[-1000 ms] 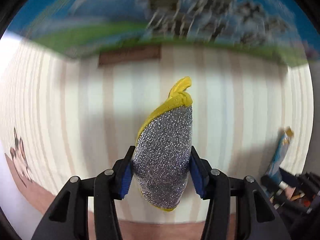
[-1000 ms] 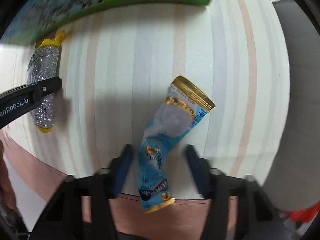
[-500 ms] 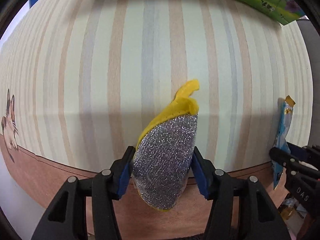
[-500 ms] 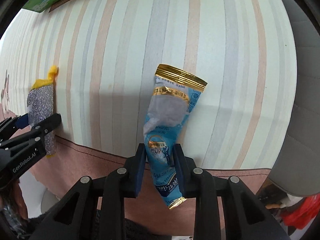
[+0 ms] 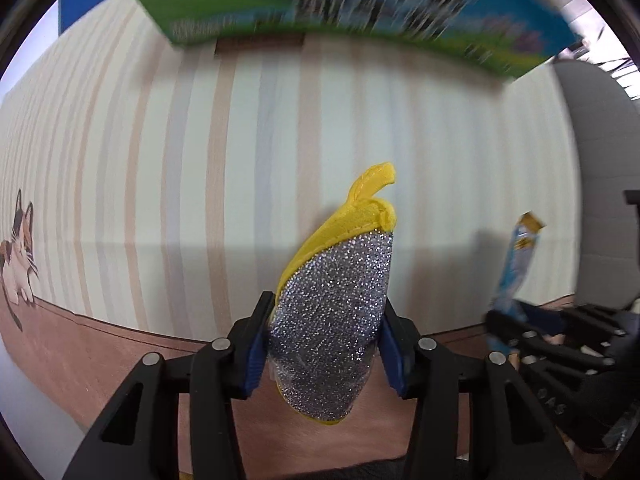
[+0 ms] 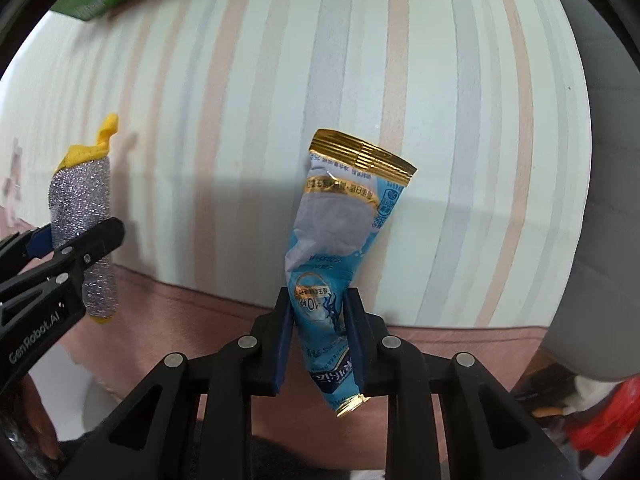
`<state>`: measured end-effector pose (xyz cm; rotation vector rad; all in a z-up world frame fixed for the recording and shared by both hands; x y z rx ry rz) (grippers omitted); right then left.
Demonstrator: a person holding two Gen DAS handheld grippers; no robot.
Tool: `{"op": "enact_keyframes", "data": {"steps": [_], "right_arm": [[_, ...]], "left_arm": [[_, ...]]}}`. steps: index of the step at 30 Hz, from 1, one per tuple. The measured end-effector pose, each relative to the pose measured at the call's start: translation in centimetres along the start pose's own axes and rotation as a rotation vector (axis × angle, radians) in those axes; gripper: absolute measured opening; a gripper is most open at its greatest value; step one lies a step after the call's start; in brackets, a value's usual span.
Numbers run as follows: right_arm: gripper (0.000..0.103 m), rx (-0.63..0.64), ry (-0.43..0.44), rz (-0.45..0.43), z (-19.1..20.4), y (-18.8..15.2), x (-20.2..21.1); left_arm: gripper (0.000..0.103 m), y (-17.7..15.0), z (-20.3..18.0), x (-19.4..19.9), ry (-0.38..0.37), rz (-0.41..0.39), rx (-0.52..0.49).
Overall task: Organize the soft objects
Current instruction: 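Put the sponge and tube snack into the box and release them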
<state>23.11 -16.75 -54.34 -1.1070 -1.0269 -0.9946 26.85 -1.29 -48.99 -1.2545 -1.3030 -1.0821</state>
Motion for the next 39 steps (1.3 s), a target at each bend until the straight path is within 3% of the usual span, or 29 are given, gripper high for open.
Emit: {"op": "enact_keyframes", "data": {"steps": [7,10,15,17,22,27,32,37,39], "right_arm": [[0.026,0.036,0.127,-0.183,3.3,2.2,12.4],[0.026,0.061,0.138,-0.285,4.0,4.5,19.2],[0.026,0.079,0.074,-0.419,2.0,10.5,28.7],[0.026,0.079,0.025,-0.444,0.9,12.9,30.3],[0.026,0.056,-0.085,-0.417,-2.0,19.2,30.4],[0.026,0.007,-0.143,-0.327,-4.0,24.8,25.9],[0.026,-0.029,-0.192,-0.269,-6.6,27.0,20.4],[0.027,-0.059,-0.210,-0.232,-7.5,28.3,17.5],[0.028,-0.061,-0.204,-0.224,-7.5,28.7,16.8]], "left_arm": [[0.045,4.6,-2.5,11.9,-0.161,-0.172,-0.001],[0.045,8.8,-3.1,16.7,-0.209,-0.228,-0.012],[0.045,16.8,-3.6,21.6,-0.148,-0.329,-0.026],[0.045,19.1,-3.0,21.7,-0.129,-0.331,-0.022],[0.045,23.5,-1.5,17.1,-0.069,-0.242,0.005],[0.045,26.4,-0.2,11.3,0.005,-0.145,0.036],[0.048,27.4,1.3,7.0,0.032,-0.053,0.068],[0.051,27.5,2.0,5.5,-0.005,-0.004,0.119],[0.065,27.6,2.0,5.5,-0.014,-0.008,0.128]]}}
Point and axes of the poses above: each gripper's, at about its wrist camera, not at the fingertips, and x roughly against the way its jaws point, z to its left, y to its top, the point moved 10 cm from there along -x, roughly the way its jaws point, and after that the axes turned 6 degrees about x, right-handed, at the moved point
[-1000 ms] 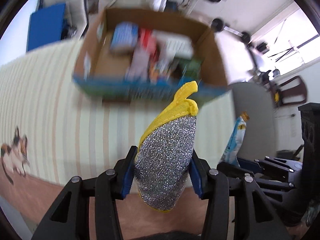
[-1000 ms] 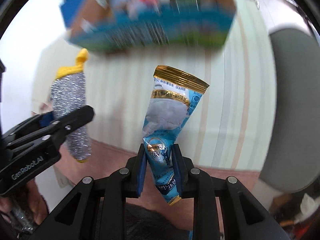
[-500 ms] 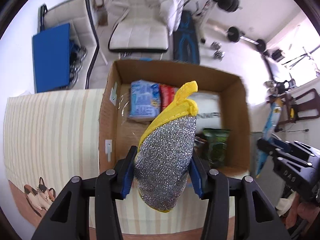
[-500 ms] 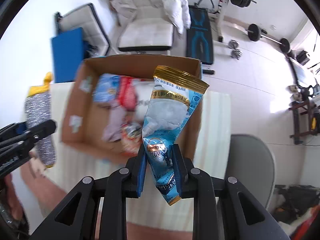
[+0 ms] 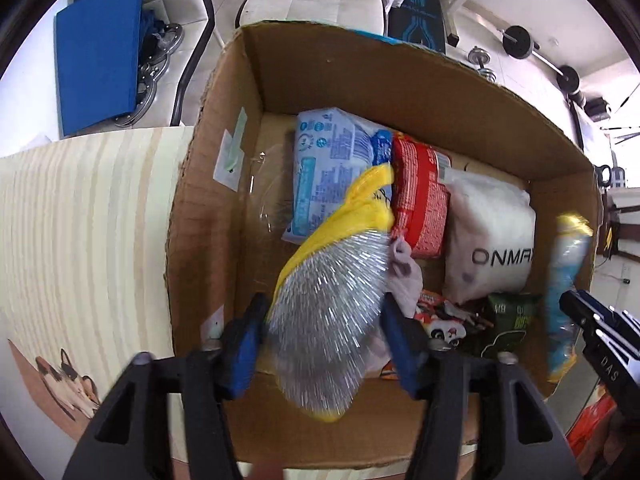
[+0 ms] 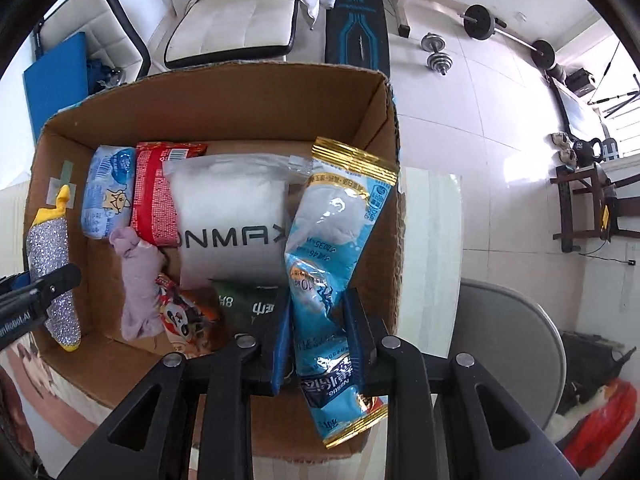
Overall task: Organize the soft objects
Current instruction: 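Put the sponge and tube snack into the box and release them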
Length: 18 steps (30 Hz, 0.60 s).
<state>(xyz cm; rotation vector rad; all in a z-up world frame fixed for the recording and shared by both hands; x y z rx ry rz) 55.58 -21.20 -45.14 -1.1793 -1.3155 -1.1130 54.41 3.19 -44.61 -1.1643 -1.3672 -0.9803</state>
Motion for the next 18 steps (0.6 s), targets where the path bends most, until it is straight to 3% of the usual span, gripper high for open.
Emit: {"op": "enact_keyframes", "data": {"steps": [1,4,5,15,17,18], "right_arm": [[0.032,-0.001,-0.005,0.001,-0.1,0.0,0.0],[0.068,0.006,-0.010,-0.009,-0.1,0.3,0.1],[0.070,0.004,0.000,-0.016,-0.1,0.4,0.3],[0.073,-0.012,0.066,-0.024,0.9,-0.8,1.0],[0.099,-0.010,0.076,-0.028,1.2,-1.3,1.0],[0.101,-0.009,0.090,-0.032,1.4,-1.6,1.0]], "left_arm": [[0.073,0.0,0.0,0.1,-0.006,-0.003,0.003],[0.084,0.0,-0.2,0.3,-0.009,-0.008,-0.002],[0.090,-0.1,-0.4,0.6,-0.015,-0.013,-0.007],[0.091,-0.7,-1.6,1.1,-0.070,-0.029,-0.036],[0.091,-1.1,-1.8,1.3,-0.081,-0.037,-0.033],[0.091,-1.5,-2.0,1.6,-0.087,-0.046,-0.034]]}}
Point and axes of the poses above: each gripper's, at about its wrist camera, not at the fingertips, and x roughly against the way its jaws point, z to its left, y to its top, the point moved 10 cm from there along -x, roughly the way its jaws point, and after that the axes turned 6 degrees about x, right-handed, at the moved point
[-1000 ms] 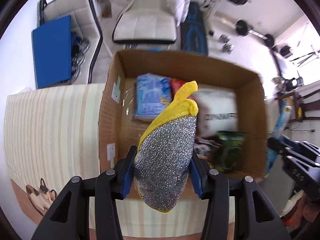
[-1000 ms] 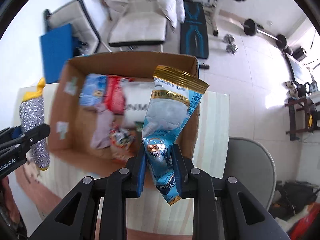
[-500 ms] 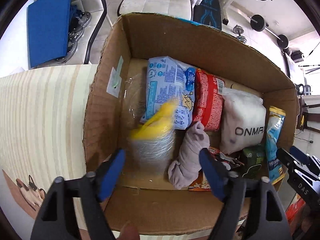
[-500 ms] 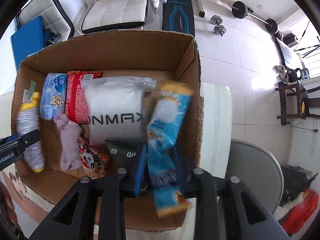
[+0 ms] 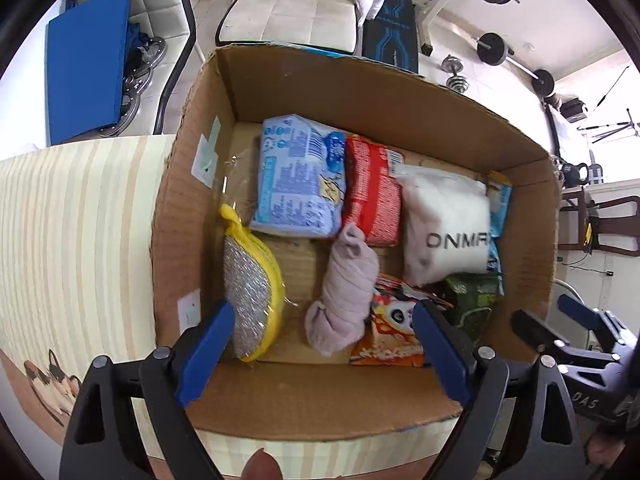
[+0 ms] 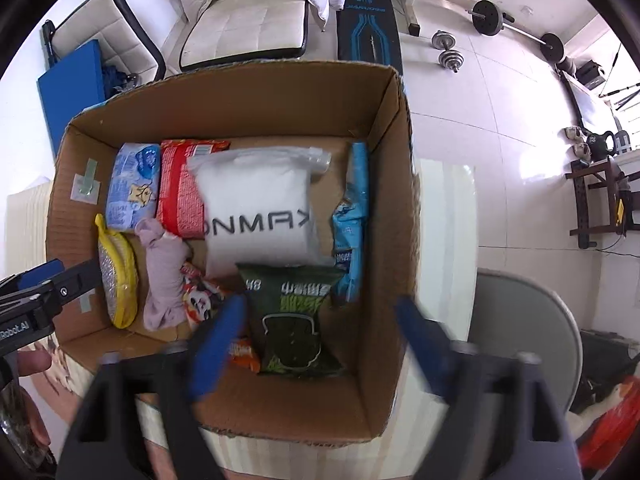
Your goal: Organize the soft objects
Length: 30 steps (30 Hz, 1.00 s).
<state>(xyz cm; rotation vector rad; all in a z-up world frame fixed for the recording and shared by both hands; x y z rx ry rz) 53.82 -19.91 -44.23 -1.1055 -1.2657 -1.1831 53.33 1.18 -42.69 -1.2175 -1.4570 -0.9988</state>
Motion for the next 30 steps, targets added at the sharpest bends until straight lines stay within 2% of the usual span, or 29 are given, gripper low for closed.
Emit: {"op": "enact_keyframes", "data": {"steps": [4,17,23,30], "right_arm": [[0.101,-0.021,0.043,-0.005,0.8,-1.3,-0.2],[0.103,-0.034,0.040,-0.079,2.5,-4.8,0.7],[0.103,-0.035,0.017,-0.181,2.2,-6.3,5.5],[0.103,-0.036,0.026,-0.329,2.4,-10.9,13.9]], "left_arm": [[0.091,-1.2,-0.2,0.8,0.009,-0.051,-0.010],[0.091,-4.8,0.3,3.1,0.101,-0.167,-0.043],[0.091,-7.2,-0.8,8.2,0.115,-0.276,-0.088],[0.091,-13.3,-2.4,16.3,0.083,-0.391,-0.143]]}}
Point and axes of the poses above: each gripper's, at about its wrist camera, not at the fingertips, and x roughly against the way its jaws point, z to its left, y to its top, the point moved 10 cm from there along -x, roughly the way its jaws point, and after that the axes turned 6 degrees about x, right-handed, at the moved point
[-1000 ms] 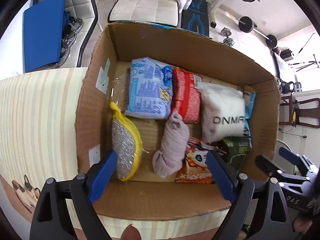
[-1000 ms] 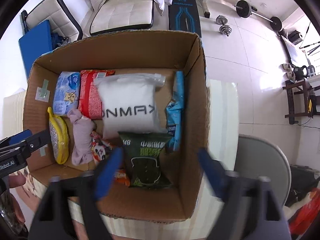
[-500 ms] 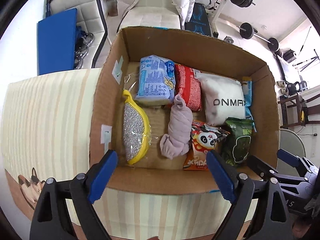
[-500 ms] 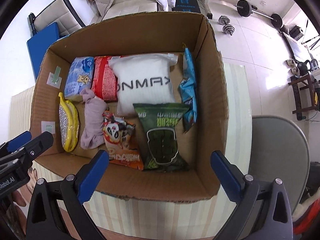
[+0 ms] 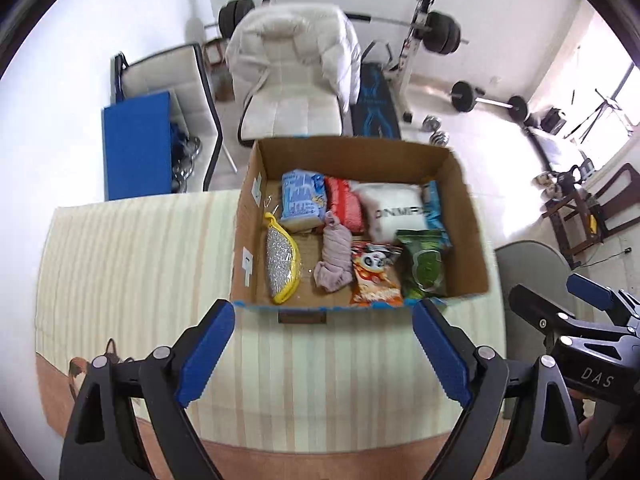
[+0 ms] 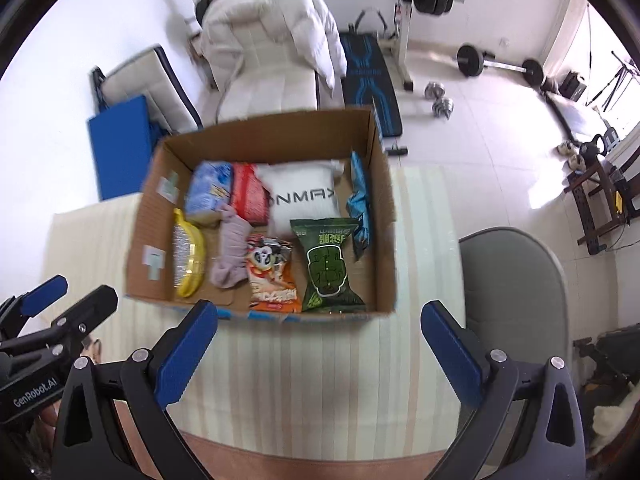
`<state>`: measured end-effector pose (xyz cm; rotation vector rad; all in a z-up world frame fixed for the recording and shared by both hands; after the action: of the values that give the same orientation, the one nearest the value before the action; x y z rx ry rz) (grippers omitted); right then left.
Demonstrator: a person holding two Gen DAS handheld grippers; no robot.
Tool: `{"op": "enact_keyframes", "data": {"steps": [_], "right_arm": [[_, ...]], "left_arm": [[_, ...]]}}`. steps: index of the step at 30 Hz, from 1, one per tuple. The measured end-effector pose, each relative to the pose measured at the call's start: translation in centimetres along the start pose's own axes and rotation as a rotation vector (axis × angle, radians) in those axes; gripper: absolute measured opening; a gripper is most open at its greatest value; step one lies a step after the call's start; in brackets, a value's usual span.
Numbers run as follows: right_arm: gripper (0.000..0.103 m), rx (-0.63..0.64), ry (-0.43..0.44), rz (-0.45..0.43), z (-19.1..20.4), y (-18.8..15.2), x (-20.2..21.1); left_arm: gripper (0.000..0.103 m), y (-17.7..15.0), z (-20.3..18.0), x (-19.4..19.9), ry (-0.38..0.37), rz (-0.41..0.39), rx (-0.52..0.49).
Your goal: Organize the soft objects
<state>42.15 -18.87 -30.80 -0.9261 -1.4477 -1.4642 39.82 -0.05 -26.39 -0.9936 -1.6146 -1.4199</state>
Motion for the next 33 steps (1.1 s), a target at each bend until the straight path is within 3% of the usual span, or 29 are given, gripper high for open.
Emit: {"op": "enact_keyframes", "data": {"steps": [10,20,28,33], "right_arm": [[0.103,0.042,0.020,-0.138,1.9,-5.3,11.9],[0.103,0.054,0.040,-0.249,3.5,-10.5,22.1],[0.103,0.070,0.037,-0.276,4.2,-14.1,26.2],[0.103,0.071,-0.024,-0.335,3.7,-13.9,28.0]], "left_arm": [[0.091,-3.8,-1.0,11.4,-0.003,-0.115,-0.030],[0.091,-7.0,-0.5,18.8,-0.033,-0.177,0.027],[0.091,-7.7,-1.0,21.5,-0.035,-0.222,0.022],[0.091,-7.2,-1.1,21.8,-0.032,-0.250,0.025]]}}
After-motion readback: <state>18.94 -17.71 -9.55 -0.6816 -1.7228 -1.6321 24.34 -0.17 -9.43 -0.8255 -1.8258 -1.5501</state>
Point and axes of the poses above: each gripper's, at about its wrist camera, not at the fingertips, and x roughly against the way its jaws point, z to its left, y to its top, the point moved 10 cm from there along -x, roughly the way its jaws point, and after that the axes turned 6 degrees about x, right-handed, at the moved point
